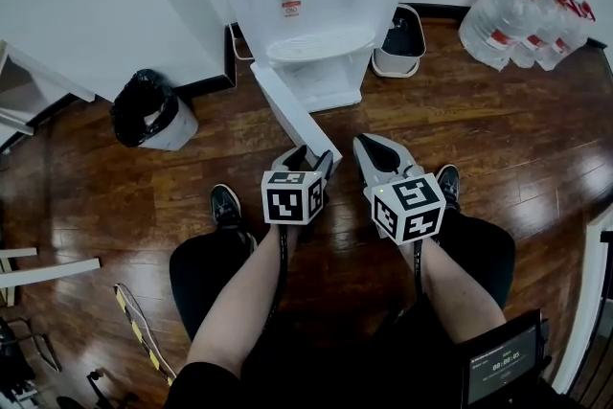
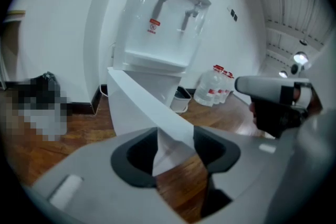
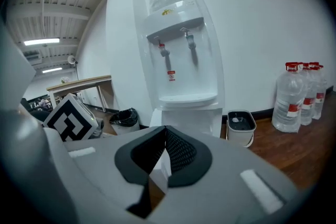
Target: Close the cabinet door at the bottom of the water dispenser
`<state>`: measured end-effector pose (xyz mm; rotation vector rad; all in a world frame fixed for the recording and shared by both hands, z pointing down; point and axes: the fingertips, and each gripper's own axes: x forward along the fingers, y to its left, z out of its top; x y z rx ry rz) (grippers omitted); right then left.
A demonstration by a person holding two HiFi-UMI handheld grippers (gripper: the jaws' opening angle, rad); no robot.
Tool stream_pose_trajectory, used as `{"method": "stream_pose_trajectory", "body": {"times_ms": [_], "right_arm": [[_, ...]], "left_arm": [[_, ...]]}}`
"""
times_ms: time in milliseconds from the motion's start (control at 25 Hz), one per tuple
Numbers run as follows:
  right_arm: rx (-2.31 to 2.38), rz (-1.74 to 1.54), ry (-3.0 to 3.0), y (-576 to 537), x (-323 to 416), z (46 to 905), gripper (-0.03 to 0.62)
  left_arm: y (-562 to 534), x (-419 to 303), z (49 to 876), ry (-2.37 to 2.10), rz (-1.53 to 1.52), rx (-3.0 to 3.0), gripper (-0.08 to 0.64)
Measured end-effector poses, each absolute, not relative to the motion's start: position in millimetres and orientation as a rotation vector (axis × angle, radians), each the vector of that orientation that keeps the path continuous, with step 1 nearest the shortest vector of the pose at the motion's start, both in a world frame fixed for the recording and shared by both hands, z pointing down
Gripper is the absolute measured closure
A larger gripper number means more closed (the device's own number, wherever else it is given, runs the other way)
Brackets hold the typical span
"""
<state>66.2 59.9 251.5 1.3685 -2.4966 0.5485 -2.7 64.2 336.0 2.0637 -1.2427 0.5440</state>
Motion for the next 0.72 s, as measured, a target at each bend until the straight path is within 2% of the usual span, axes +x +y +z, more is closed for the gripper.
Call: {"method": "stream_pose_trajectory", "body": {"times_ms": [320, 520, 560, 600, 640, 720], "right_arm": [[1.347, 0.672, -2.399, 35.5, 98.9, 285.0, 0.588], [1.246, 0.664, -2.200, 66.1, 122.6, 367.2, 0.584], [1.208, 0.650, -2.164, 71.7, 119.9, 384.6, 0.525], [1.165, 0.617, -2.134, 75.5, 114.0, 399.1, 0.435], [1.121, 0.573, -2.115, 78.2, 104.9, 409.5, 0.384], [1.039, 0.497, -2.111, 81.7, 82.8, 420.0, 0.374]], "left_arm": [[40.7, 28.6, 338.3, -1.189, 0.502, 2.076, 0.321], [38.6, 30.0, 339.2, -1.205, 0.455, 2.088, 0.321], [37.9, 29.4, 338.4, -1.209, 0.453, 2.087, 0.321], [37.6, 29.3, 337.9, -1.210, 0.457, 2.087, 0.322], [38.5, 29.2, 337.9, -1.206, 0.463, 2.085, 0.322], [43.4, 28.7, 339.0, -1.189, 0.474, 2.070, 0.322]]}}
